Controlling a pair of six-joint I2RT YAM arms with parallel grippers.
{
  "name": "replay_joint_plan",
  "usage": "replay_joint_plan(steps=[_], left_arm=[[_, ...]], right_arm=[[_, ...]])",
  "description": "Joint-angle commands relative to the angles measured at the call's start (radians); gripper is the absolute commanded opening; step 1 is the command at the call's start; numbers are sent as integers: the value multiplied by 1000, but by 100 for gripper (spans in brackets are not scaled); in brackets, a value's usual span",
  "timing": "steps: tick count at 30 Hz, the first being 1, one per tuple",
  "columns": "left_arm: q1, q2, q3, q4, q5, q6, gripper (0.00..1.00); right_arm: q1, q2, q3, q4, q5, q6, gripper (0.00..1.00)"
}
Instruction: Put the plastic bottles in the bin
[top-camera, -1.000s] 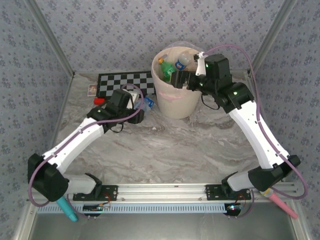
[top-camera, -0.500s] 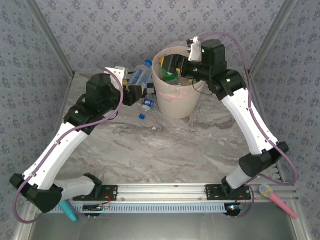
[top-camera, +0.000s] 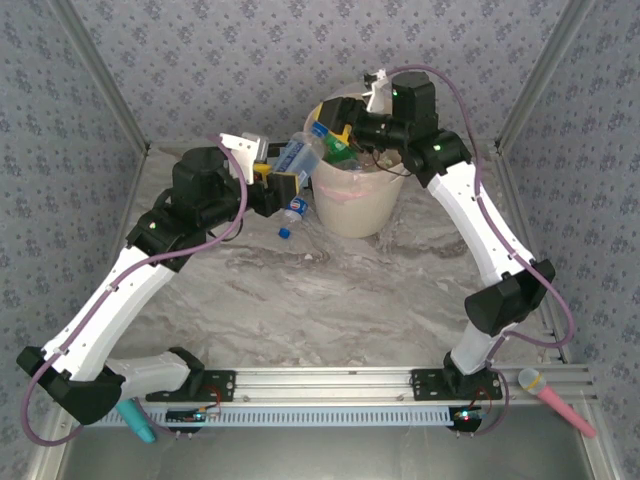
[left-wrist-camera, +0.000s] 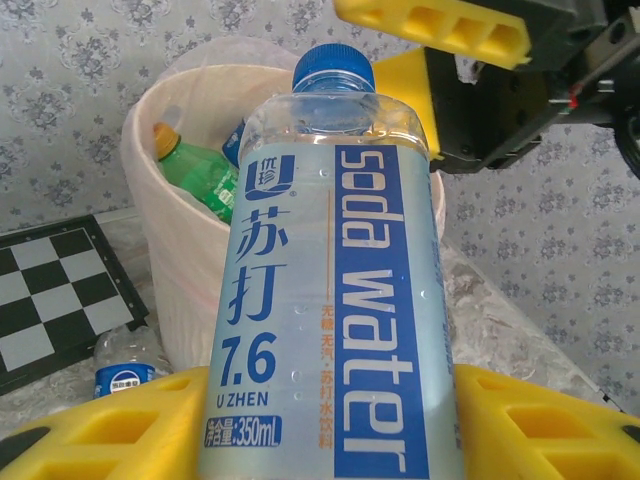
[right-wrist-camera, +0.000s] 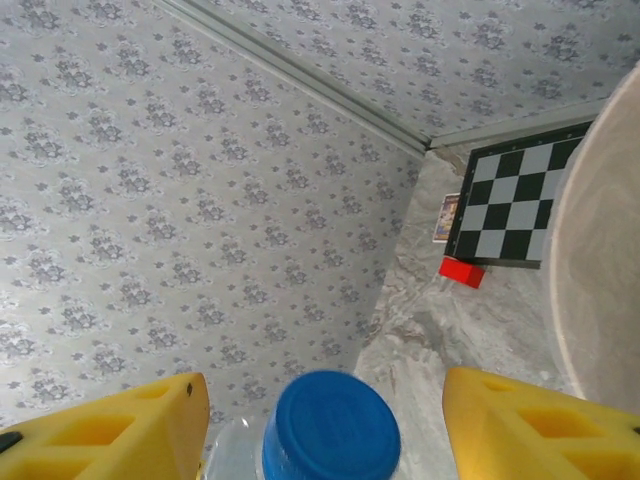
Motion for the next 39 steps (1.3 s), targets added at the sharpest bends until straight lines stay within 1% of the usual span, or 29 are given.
replay_joint_plan(steps=[1, 3, 7, 9, 10, 13, 17, 19, 20, 22, 24, 25, 28, 30, 33, 35, 36, 39], left_arm=[[-11, -14, 32, 47, 27, 1, 54], [-14, -12, 32, 47, 27, 1, 54], [-16, -12, 31, 49, 27, 0, 54], [-15, -9, 31, 48, 25, -2, 54], [-16, -8, 31, 46, 23, -2, 54], [-16, -7, 30, 40, 17, -4, 54], [-16, 1, 32, 37, 14, -3, 55], [-16, 4, 31, 38, 14, -4, 56], [-15, 7, 32, 37, 13, -5, 61], [-16, 14, 38, 29, 2, -9, 77], [-16, 16, 43, 24, -10, -11, 98], [-16, 15, 43, 25, -15, -11, 100], [-16, 12, 47, 24, -24, -10, 100], [-16, 14, 51, 20, -41, -11, 100], [-14, 18, 53, 10, -58, -12, 100], [-14, 21, 58, 4, -61, -16, 100], [-14, 21, 56, 4, -64, -16, 100], [-14, 24, 59, -6, -75, -22, 100]], right_arm=[[-4, 7, 35, 59, -51, 55, 60], [-4, 15, 35, 59, -60, 61, 54], [2, 15, 32, 52, -58, 59, 52], [3, 15, 32, 51, -59, 59, 43], [2, 15, 32, 48, -60, 58, 41], [2, 5, 26, 36, -52, 43, 39], [-2, -10, 3, 28, -54, 33, 23], [-9, -24, -17, 40, -54, 37, 22], [-15, -32, -28, 44, -54, 38, 21], [-30, -47, -43, 50, -51, 40, 20], [-59, -62, -38, 46, -37, 37, 20], [-73, -69, -36, 46, -29, 36, 20], [-120, -91, -19, 35, -1, 11, 20], [-153, -99, 11, -13, 35, -40, 20], [-186, -104, 65, -113, 129, -152, 20], [-201, -109, 87, -154, 219, -224, 20], [-204, -113, 92, -165, 269, -289, 21], [-211, -118, 93, -179, 397, -405, 20]])
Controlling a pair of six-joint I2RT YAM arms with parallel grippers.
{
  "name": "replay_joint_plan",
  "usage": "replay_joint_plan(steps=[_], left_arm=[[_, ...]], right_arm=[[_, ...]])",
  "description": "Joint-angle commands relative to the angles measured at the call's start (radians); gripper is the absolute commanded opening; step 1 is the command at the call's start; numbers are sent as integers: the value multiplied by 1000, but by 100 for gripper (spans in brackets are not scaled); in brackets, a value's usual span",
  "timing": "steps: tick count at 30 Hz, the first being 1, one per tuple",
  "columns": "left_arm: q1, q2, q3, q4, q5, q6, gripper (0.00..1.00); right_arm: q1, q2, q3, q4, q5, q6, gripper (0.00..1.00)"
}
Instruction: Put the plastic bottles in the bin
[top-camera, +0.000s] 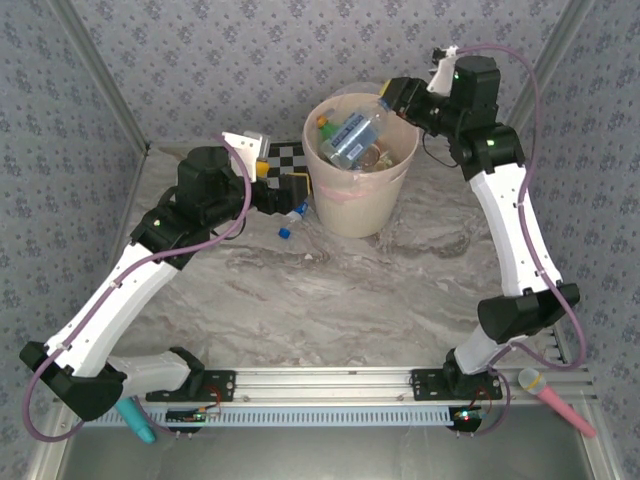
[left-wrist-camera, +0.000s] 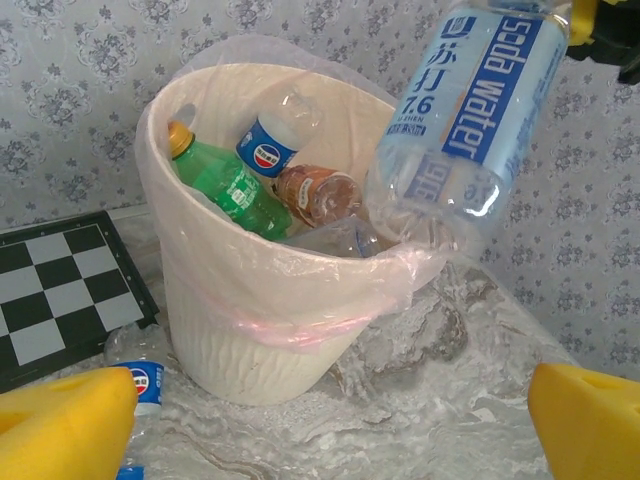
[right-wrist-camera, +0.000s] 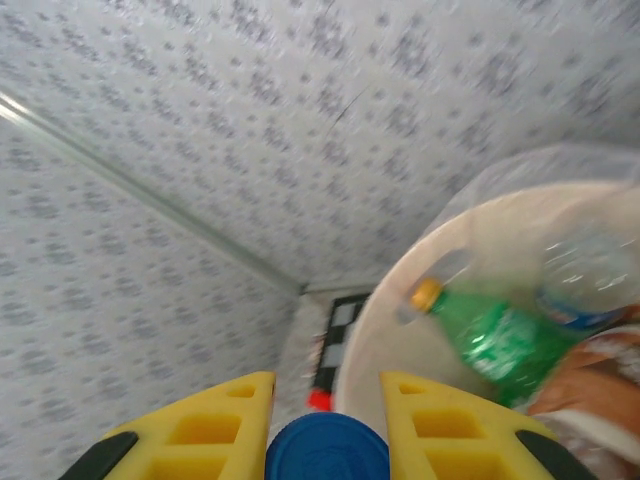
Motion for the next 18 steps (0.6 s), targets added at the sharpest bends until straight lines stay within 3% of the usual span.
replay_joint_plan(steps=[1, 9, 18], left_arm=[[-5, 4, 49, -7, -25, -11, 100], [-6, 0, 44, -9, -31, -29, 100], [-5, -8, 41, -16, -53, -36, 100]], right_arm=[[-6, -23, 33, -58, 202, -202, 20], [-11, 36, 37, 2, 479, -428, 18], [6, 128, 31, 147, 605, -625, 16]])
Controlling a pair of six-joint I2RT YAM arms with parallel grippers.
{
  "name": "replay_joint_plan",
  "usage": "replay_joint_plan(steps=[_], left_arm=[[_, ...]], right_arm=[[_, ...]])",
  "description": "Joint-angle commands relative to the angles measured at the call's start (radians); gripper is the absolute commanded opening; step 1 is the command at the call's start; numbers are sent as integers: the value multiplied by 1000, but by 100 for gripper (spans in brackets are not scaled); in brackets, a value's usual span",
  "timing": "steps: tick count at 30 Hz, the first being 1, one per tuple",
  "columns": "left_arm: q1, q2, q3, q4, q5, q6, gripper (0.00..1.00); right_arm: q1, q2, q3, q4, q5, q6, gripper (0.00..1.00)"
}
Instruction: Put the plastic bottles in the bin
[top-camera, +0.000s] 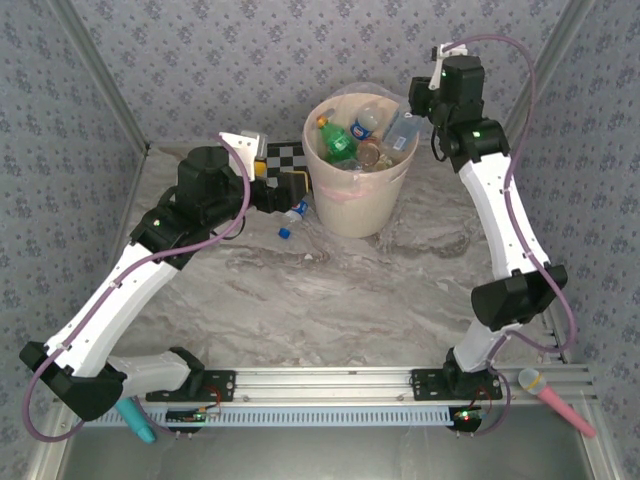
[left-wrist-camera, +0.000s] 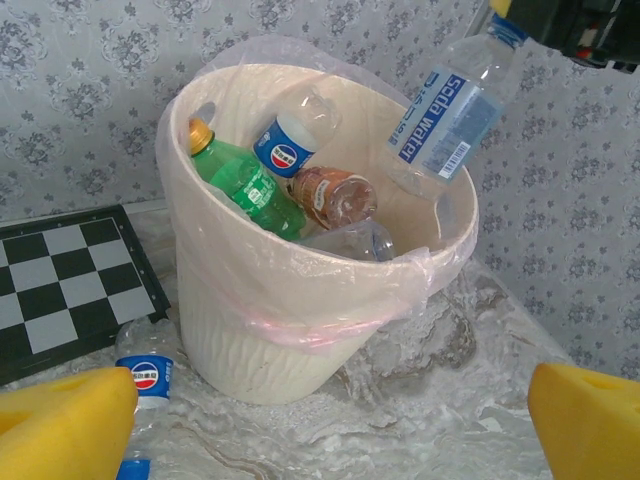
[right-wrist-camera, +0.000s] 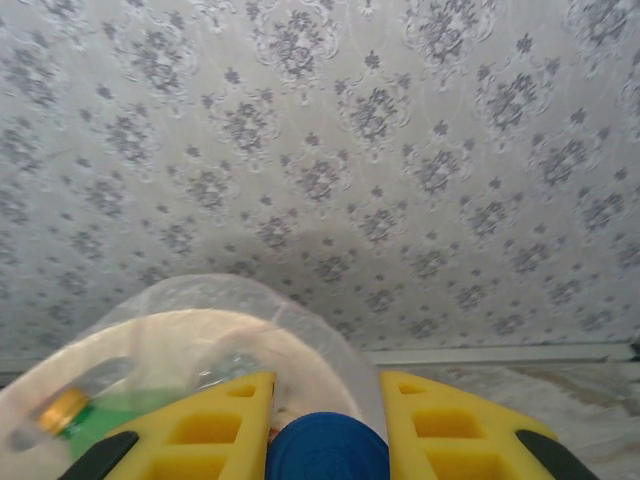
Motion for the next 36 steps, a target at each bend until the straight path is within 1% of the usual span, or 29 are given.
replay_joint_plan(steps=[1, 6, 13, 22, 28, 32, 34, 36], left_arm=[[-5, -8, 40, -8, -19, -10, 100], [-3, 0, 54, -19, -24, -5, 100], [-4, 8, 69, -38, -38, 2, 100], [7, 7, 70, -49, -38, -2, 100], [11, 10, 67, -49, -33, -7, 100], [13, 8, 63, -48, -31, -12, 100], [14, 3, 58, -44, -30, -13, 100], [14, -1, 53, -41, -30, -17, 100]], right_arm=[[15, 33, 11, 114, 88, -149, 16], [37, 98, 4, 189, 111, -237, 15], [76, 162, -32, 214, 105, -290, 15], [137, 129, -186, 281, 158, -390, 15], [143, 85, -224, 243, 143, -364, 16], [137, 45, -212, 198, 117, -310, 16], [129, 22, -207, 173, 80, -261, 16], [111, -5, -204, 151, 9, -194, 14]])
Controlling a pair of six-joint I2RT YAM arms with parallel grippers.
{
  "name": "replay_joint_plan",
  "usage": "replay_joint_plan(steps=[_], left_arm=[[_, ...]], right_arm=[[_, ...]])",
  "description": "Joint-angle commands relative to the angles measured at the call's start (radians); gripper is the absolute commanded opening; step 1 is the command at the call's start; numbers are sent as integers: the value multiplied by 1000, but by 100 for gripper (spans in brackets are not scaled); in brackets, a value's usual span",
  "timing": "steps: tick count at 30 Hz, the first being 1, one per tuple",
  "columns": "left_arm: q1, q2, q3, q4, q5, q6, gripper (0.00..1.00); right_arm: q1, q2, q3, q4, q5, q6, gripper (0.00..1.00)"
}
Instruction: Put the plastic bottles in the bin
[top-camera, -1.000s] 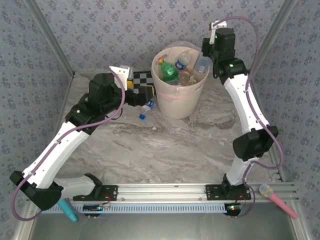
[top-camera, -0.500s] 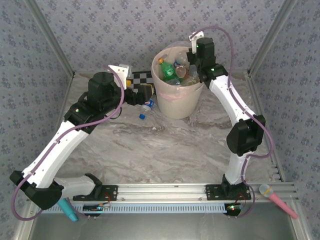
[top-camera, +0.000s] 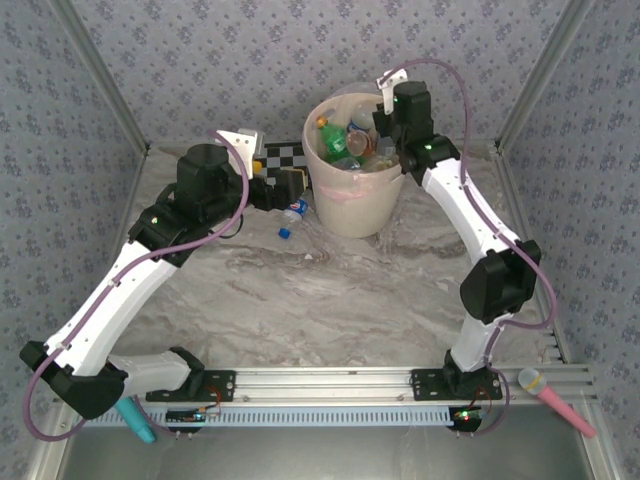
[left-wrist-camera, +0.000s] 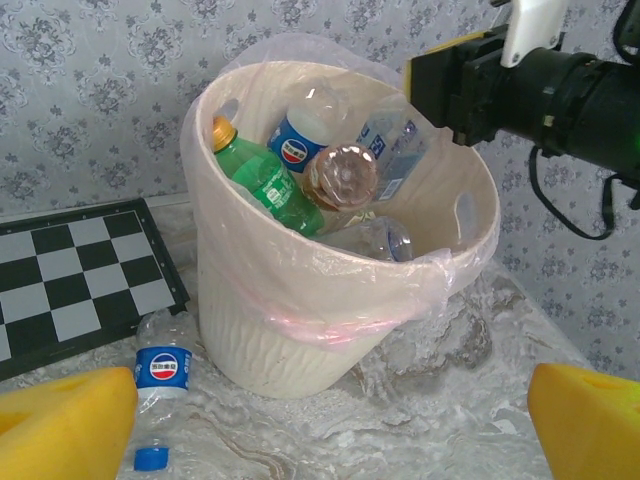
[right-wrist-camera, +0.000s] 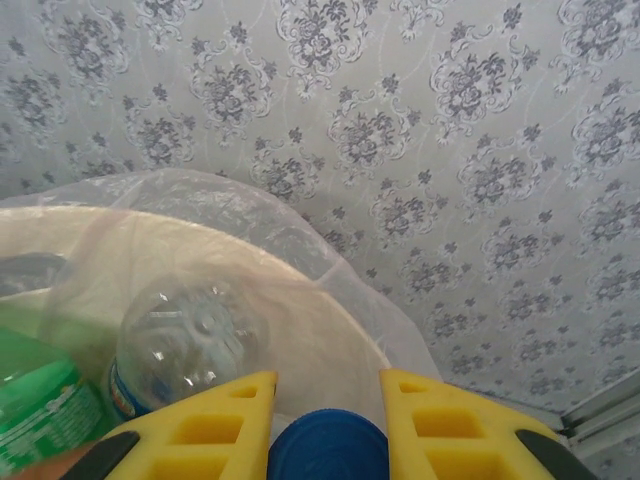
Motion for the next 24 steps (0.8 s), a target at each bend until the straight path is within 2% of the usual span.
replay_joint_plan(steps=[1, 6, 14, 17, 21, 24], left_arm=[[6, -13, 17, 8, -1, -18, 100], [9, -17, 4, 16, 5, -25, 100], [13, -26, -8, 10, 16, -31, 100], [14, -34, -11, 7, 10, -29, 100], [20, -32, -14, 8, 10, -31, 100], [27, -24, -17, 7, 9, -35, 100]], right_arm=[[-24, -74, -3, -81, -148, 156, 14], [-57, -104, -20, -55, -271, 259, 14], [-39, -64, -30, -136, -154, 190, 18], [-48, -78, -34, -118, -157, 199, 24], [-44, -78, 2, -134, -181, 200, 42], [-40, -77, 32, -173, -201, 219, 47]])
